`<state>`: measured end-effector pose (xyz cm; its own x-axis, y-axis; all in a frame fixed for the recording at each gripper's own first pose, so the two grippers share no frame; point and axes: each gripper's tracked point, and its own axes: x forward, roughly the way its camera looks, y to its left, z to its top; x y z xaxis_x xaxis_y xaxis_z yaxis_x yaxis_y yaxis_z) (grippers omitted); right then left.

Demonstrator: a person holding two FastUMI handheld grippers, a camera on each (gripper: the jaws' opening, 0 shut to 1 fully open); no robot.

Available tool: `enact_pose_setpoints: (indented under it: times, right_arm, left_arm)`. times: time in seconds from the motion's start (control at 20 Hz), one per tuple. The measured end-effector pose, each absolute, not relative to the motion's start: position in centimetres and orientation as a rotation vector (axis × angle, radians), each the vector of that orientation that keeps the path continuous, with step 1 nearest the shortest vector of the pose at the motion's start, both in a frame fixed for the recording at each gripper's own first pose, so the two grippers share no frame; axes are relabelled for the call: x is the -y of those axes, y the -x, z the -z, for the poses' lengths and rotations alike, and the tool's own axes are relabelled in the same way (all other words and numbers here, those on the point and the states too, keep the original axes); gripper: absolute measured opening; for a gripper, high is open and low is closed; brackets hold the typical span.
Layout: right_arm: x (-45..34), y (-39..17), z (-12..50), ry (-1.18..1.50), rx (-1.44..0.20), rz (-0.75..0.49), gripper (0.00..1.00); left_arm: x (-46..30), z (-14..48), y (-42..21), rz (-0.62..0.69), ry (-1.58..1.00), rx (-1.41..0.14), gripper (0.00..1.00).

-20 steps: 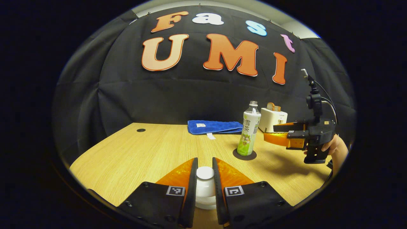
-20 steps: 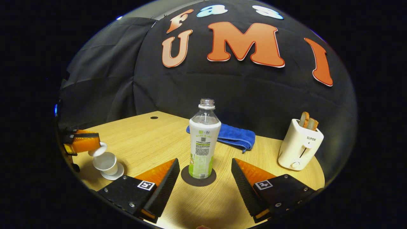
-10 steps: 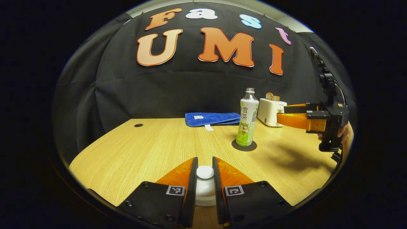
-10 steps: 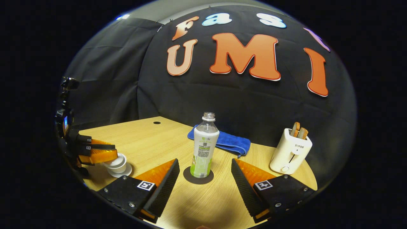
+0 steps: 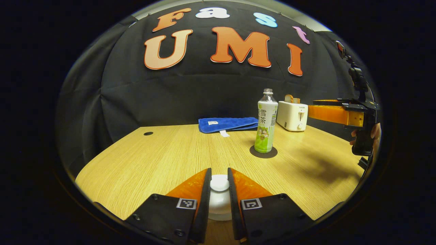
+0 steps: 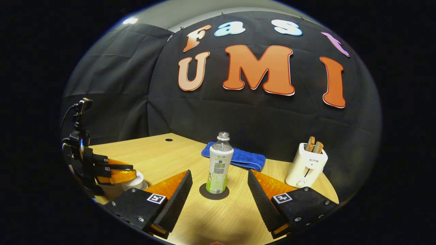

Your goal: Open the teacup lid with one hand, grasp the water bottle and pour water into the teacup with the other hand; after pouring, place the water bottle on the coaster and then close the teacup lid.

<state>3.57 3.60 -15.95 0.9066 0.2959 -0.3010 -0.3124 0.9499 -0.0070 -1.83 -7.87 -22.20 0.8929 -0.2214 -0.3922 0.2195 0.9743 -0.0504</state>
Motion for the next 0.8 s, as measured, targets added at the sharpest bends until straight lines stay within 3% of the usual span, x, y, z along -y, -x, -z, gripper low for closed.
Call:
enact_pose_setpoints:
  times: [0.2, 0.3, 0.5, 0.8]
  right_arm:
    - [-3.5, -3.0, 14.9, 0.038, -0.278, -0.306, 0.98]
    - [-2.9, -2.6, 14.6, 0.041, -0.287, -0.265, 0.98]
    - [-3.1, -1.4, 11.1, 0.060, -0.206, -0.210, 0.98]
    - [-4.1, -0.4, 7.3, 0.103, -0.109, -0.142, 0.98]
  left_arm:
    - [7.8, 21.4, 2.0, 0.224, 0.000, -0.394, 0.38]
    - [7.5, 20.5, 2.0, 0.212, -0.008, -0.363, 0.61]
    - [6.6, 18.5, 1.5, 0.161, 0.037, -0.312, 0.87]
    - [4.8, 10.7, 0.4, 0.103, 0.060, -0.162, 0.97]
